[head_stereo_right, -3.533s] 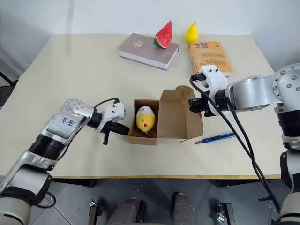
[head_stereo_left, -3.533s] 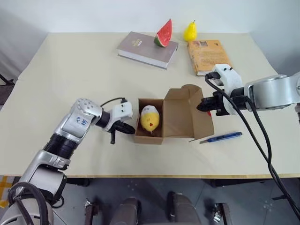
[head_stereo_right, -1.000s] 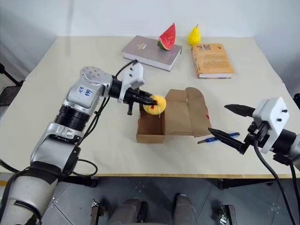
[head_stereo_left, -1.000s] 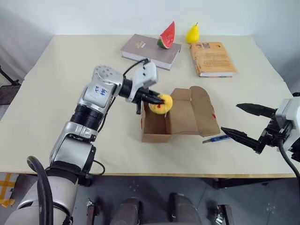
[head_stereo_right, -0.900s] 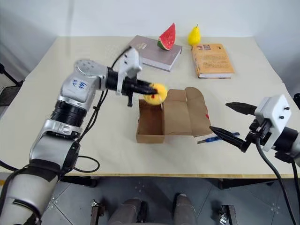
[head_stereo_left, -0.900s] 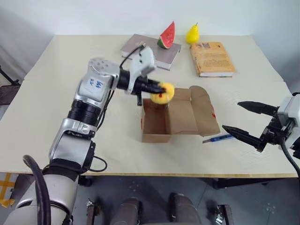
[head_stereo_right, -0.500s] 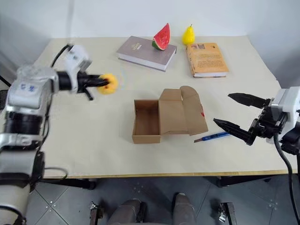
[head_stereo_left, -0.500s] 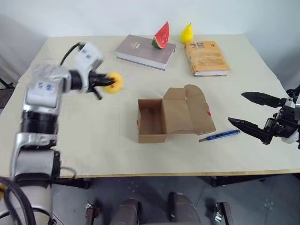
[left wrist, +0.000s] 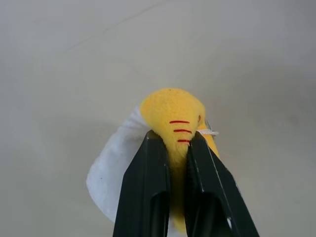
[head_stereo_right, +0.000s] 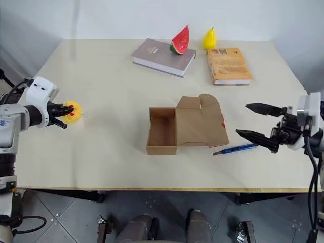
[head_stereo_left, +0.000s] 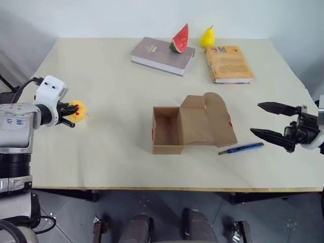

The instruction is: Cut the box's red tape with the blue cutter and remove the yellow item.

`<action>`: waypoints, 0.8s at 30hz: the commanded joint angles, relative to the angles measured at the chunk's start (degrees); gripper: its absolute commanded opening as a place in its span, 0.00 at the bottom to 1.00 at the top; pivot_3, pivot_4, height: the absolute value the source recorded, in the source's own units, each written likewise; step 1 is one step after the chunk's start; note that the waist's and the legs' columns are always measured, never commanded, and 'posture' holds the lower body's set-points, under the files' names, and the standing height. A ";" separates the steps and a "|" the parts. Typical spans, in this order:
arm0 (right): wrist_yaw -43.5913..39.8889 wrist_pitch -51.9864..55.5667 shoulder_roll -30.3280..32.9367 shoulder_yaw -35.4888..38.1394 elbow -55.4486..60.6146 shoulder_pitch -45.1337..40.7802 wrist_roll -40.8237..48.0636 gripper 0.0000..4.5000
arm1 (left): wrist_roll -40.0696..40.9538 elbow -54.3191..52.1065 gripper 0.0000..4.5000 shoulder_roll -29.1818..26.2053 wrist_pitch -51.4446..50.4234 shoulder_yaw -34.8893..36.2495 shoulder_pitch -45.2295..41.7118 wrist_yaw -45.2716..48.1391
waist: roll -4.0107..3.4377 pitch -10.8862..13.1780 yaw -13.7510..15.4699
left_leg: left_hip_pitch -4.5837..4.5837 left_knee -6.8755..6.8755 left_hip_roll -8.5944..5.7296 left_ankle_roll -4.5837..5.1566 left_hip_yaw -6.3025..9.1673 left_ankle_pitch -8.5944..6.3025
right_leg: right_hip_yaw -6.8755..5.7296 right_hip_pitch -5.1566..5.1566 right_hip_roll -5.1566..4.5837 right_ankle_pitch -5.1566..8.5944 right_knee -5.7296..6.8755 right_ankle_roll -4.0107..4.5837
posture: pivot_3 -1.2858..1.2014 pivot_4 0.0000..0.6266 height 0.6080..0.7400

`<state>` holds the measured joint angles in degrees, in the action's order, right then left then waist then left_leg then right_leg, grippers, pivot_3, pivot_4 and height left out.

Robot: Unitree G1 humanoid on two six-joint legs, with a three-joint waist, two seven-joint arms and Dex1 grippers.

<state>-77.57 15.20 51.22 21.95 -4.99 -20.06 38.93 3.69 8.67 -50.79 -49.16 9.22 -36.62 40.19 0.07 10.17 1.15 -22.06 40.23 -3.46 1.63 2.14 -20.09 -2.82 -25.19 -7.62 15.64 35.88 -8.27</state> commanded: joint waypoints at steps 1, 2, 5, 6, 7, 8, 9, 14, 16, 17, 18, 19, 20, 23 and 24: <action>-0.83 -0.54 0.28 -0.53 -0.24 -1.51 -0.22 1.00 | 2.61 -4.78 0.00 -2.16 0.17 4.04 2.01 0.93 | 0.00 0.00 -0.12 | 0.00 0.00 0.01 -0.02 0.00 -0.01 | 0.01 0.00 0.00 0.00 0.00 0.00 | 0.52 0.24 1.00; -0.82 -0.50 0.28 -0.73 -0.37 -1.74 -0.31 1.00 | 2.57 -5.32 0.00 -2.80 0.06 3.80 2.61 1.13 | 0.00 0.00 -0.12 | 0.00 0.00 0.01 -0.02 0.00 -0.01 | -0.01 0.00 0.00 0.00 0.00 0.00 | 0.52 0.24 1.00; -0.87 -0.59 0.36 -1.40 -1.10 -2.58 -0.77 1.00 | 4.19 -7.74 0.16 -3.88 -2.09 4.76 4.72 1.97 | 0.00 0.00 -0.11 | -0.01 0.01 0.00 -0.02 -0.01 -0.01 | 0.00 0.00 -0.01 0.00 0.00 0.00 | 0.52 0.24 1.00; -0.86 -0.52 0.37 -1.64 -1.29 -2.88 -0.90 1.00 | 5.06 -8.81 0.22 -4.02 -2.79 5.30 5.46 2.25 | 0.00 0.00 -0.11 | -0.01 0.01 0.00 -0.02 -0.01 -0.01 | 0.02 0.00 -0.02 0.00 0.00 0.00 | 0.52 0.24 1.00; -0.95 -0.51 0.38 -1.77 -1.57 -3.14 -1.02 1.00 | 5.61 -9.62 0.30 -4.06 -3.30 5.56 5.91 2.30 | 0.00 0.00 -0.11 | 0.00 0.01 0.00 -0.02 -0.01 -0.01 | 0.02 0.00 -0.02 0.00 0.00 0.00 | 0.52 0.24 1.00; -1.10 -0.41 0.43 -1.89 -1.61 -3.22 -1.08 1.00 | 5.05 -9.90 0.37 -4.14 -2.58 5.64 6.08 1.22 | 0.00 0.00 -0.11 | 0.00 0.01 0.01 -0.02 -0.01 -0.01 | 0.02 0.00 -0.02 0.00 -0.01 0.00 | 0.52 0.24 1.00; -1.19 -0.30 0.51 -2.02 -1.67 -3.29 -1.13 1.00 | 5.87 -11.11 0.45 -4.08 -2.24 6.60 6.69 1.42 | 0.00 0.00 -0.10 | 0.00 0.01 0.01 -0.02 -0.01 -0.01 | 0.02 0.00 -0.02 0.00 0.00 0.00 | 0.52 0.24 1.00; -1.93 -0.09 1.22 -2.17 -2.52 -3.51 -1.28 1.00 | 8.10 -14.55 0.79 -3.91 -0.69 11.22 9.65 0.37 | 0.00 0.00 -0.09 | -0.01 0.01 0.01 -0.03 0.00 -0.02 | 0.02 0.00 -0.02 0.00 -0.02 0.01 | 0.52 0.24 1.00; -2.38 -0.16 1.47 -2.11 -3.25 -3.67 -1.53 1.00 | 8.45 -15.43 0.92 -3.81 1.32 12.44 11.78 0.48 | 0.00 0.00 -0.14 | 0.00 0.00 0.02 -0.04 -0.01 -0.02 | 0.02 0.00 -0.02 0.00 -0.02 0.01 | 0.52 0.24 1.00; -2.66 -0.17 1.71 -2.07 -3.70 -3.69 -1.71 1.00 | 8.76 -16.74 0.92 -3.28 2.28 13.45 13.27 0.37 | 0.00 0.00 -0.20 | 0.00 0.00 0.02 -0.04 -0.01 -0.02 | 0.03 0.00 -0.02 0.00 -0.02 0.01 | 0.52 0.24 1.00; -2.87 -0.20 1.88 -2.05 -4.03 -3.72 -1.84 1.00 | 9.05 -17.68 0.92 -2.91 2.96 14.16 14.35 0.24 | 0.00 0.00 -0.27 | 0.00 0.00 0.03 -0.04 -0.02 -0.02 | 0.03 0.00 -0.02 0.00 -0.02 0.01 | 0.52 0.24 1.00; -3.12 -0.32 2.03 -1.99 -4.54 -3.81 -1.95 1.00 | 9.58 -18.79 0.92 -2.26 3.89 14.79 15.20 0.11 | 0.00 0.00 -0.26 | 0.00 -0.01 0.03 -0.04 -0.02 -0.03 | 0.03 0.00 -0.03 0.00 -0.03 0.01 | 0.52 0.24 1.00; -3.29 -0.41 2.11 -1.96 -4.87 -3.90 -2.01 1.00 | 10.06 -19.48 0.92 -1.86 4.49 15.18 15.76 0.02 | 0.00 0.00 -0.26 | 0.00 -0.02 0.04 -0.04 -0.02 -0.03 | 0.03 0.00 -0.03 0.00 -0.03 0.01 | 0.52 0.24 1.00; -3.64 -0.65 3.14 -1.65 -7.12 -3.63 -3.06 1.00 | 17.38 -25.49 0.92 6.91 10.39 21.68 20.22 0.81 | -0.03 -0.02 -0.17 | 0.01 0.00 0.04 -0.04 -0.03 -0.03 | 0.04 0.02 -0.06 -0.01 -0.04 0.03 | 0.52 0.24 1.00; -3.94 -1.13 3.75 -1.65 -8.38 -3.16 -3.91 1.00 | 17.84 -28.89 0.92 9.54 12.60 22.69 24.01 0.65 | -0.03 -0.02 -0.17 | -0.01 0.02 0.05 -0.04 -0.02 -0.03 | 0.01 0.02 -0.06 -0.02 -0.07 0.04 | 0.52 0.24 1.00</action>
<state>-80.68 15.04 52.67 18.47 -11.95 -23.44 35.66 18.67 -14.41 -43.38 -40.69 28.70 -16.09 40.70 0.04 10.15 0.98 -22.07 40.23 -3.41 1.58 2.11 -20.12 -2.81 -25.17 -7.70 15.60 35.75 -8.21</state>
